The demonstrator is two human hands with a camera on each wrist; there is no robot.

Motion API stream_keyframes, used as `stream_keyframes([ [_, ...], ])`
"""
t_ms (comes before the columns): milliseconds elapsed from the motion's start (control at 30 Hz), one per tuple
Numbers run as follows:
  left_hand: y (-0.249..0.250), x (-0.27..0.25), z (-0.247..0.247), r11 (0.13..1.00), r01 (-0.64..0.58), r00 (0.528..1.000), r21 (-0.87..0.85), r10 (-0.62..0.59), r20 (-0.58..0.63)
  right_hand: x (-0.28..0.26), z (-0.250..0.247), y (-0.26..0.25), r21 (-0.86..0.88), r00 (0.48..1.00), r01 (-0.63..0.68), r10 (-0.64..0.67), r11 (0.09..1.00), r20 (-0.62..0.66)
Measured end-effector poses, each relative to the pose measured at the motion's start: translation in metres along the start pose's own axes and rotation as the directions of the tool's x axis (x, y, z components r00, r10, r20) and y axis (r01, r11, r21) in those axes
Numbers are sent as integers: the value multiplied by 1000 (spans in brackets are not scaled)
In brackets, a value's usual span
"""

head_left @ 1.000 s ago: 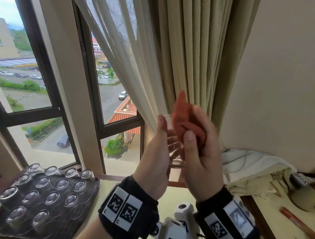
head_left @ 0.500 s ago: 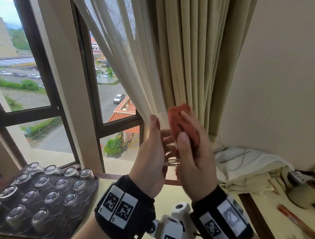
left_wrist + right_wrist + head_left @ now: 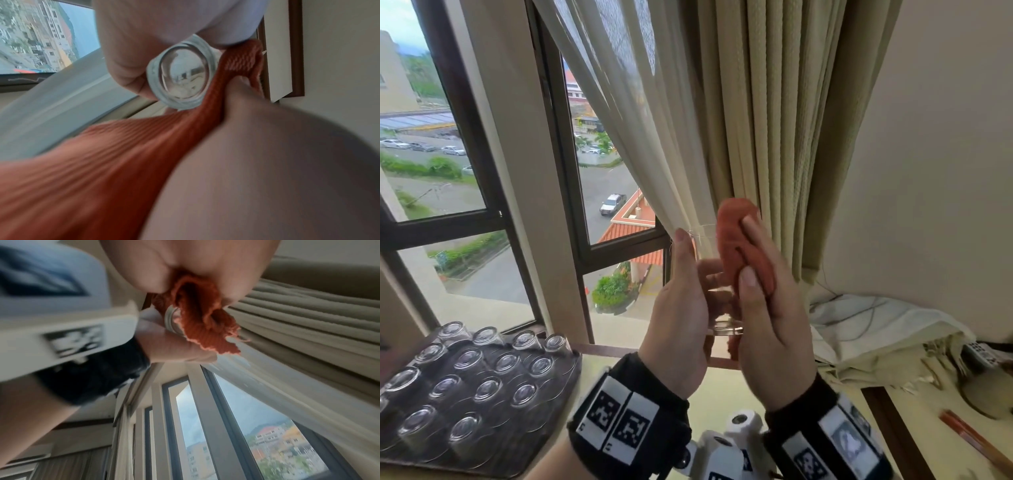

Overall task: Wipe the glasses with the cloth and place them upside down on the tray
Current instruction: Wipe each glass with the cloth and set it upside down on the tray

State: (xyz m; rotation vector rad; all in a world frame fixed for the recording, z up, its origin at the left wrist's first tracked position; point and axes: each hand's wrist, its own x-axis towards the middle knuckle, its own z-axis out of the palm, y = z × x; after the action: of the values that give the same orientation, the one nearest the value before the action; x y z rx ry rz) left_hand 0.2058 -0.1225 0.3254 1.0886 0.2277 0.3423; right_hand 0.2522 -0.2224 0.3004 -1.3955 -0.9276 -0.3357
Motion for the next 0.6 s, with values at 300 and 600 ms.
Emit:
stream_keyframes([
  [300, 4, 18, -17, 989, -133, 985, 70, 140, -100, -36, 8, 16, 71, 984, -172, 169, 982, 57],
  [600, -2, 5, 5, 1000, 12, 992, 20, -9, -123, -10, 0, 9, -111, 999, 6, -1, 994, 51],
])
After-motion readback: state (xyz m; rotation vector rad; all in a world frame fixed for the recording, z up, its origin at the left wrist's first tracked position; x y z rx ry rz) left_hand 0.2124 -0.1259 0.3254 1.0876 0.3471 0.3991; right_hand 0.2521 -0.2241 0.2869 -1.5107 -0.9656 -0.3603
